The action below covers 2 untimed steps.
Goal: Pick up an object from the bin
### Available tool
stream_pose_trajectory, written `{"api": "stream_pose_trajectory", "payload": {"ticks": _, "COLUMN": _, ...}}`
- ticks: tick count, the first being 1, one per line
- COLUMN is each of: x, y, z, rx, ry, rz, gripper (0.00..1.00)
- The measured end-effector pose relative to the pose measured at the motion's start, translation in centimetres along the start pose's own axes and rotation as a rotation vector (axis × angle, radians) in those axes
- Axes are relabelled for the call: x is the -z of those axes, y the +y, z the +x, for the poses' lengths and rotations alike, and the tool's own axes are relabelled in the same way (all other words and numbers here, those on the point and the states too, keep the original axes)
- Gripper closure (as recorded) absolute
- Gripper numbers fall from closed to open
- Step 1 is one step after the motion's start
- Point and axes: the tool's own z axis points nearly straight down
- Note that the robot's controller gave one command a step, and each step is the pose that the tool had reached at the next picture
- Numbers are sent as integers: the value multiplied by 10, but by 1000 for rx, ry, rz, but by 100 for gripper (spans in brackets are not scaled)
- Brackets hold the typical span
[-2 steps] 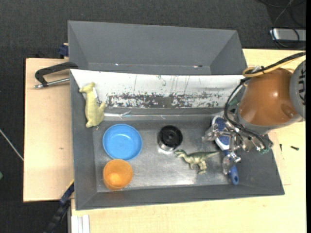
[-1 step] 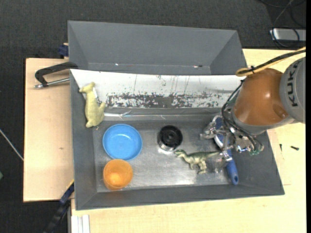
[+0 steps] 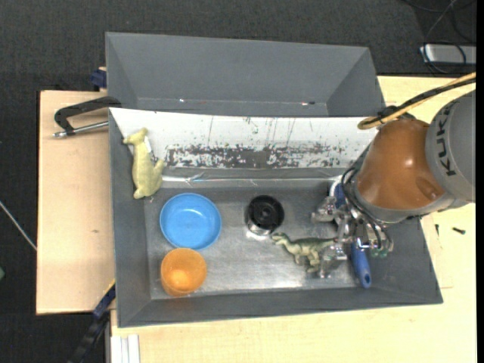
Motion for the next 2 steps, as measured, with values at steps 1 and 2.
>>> {"api": "stream_pose_trajectory", "payload": {"ticks": 1, "x": 0, "y": 0, "z": -1, "rx": 2, "ry": -3, "rz": 1, "gripper": 100}}
{"api": "stream_pose_trajectory", "payload": {"ticks": 2, "x": -1, "y": 0, "z": 2, "rx": 2, "ry": 9, "rz": 0, "gripper": 0}}
